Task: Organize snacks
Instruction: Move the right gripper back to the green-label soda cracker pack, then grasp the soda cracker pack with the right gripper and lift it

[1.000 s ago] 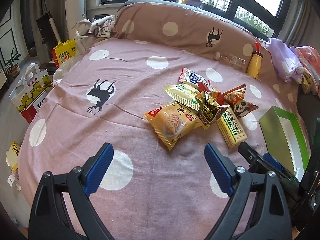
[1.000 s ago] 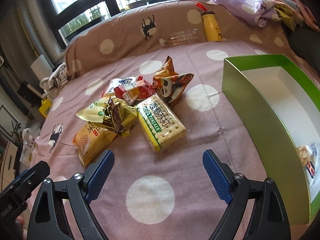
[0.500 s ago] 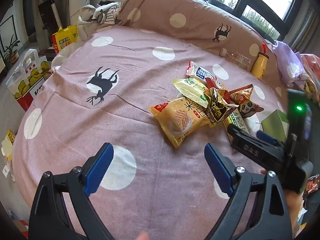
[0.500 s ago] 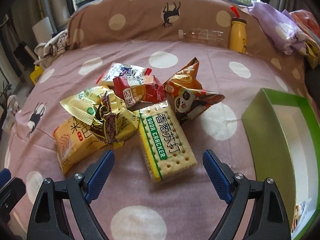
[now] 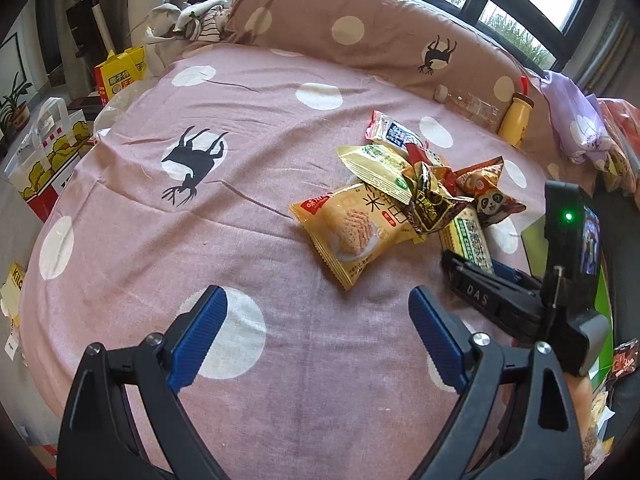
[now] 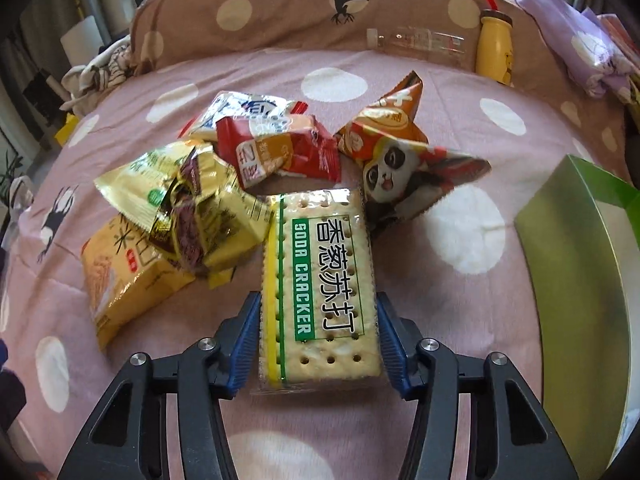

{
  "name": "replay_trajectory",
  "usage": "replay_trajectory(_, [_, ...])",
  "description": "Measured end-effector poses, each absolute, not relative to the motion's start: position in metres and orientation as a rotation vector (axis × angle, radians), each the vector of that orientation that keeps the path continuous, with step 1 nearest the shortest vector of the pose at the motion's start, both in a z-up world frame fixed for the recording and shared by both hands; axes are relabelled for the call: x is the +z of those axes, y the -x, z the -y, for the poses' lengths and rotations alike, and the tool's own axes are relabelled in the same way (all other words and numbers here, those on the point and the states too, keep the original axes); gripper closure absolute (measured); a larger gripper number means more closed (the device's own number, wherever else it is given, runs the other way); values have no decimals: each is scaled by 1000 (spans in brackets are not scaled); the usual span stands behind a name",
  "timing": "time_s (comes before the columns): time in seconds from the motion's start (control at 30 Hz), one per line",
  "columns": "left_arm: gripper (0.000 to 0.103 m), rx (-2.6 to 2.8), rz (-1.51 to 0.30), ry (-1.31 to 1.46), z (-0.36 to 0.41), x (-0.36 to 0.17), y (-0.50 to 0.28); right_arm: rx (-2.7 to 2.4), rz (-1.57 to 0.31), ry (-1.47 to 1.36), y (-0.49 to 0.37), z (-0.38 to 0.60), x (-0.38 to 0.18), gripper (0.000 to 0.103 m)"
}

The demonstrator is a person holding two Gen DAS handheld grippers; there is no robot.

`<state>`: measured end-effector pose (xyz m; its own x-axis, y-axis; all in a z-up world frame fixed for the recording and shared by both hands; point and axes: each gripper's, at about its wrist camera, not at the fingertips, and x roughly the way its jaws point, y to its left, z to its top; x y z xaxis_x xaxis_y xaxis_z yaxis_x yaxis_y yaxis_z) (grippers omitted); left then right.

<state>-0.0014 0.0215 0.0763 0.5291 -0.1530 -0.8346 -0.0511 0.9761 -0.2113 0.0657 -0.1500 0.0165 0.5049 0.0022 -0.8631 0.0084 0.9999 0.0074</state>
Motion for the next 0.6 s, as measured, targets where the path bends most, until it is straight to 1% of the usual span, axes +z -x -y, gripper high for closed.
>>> replay_trajectory(0.1, [12, -65, -1018, 214, -20, 76, 2, -2, -1064, -34, -48, 146, 20, 48])
replay_trajectory(0.27, [12, -84, -1028, 213, -17, 75, 3, 16, -1099, -210, -18, 155, 26, 48])
replay_trajectory(0.5, [16, -121, -1049, 199, -8, 71, 6, 72, -1144, -341, 7, 158, 25, 47])
replay_trajectory(0.6, [18, -162, -1072, 207, -1, 67, 6, 85, -1122, -382, 14, 163, 29, 47])
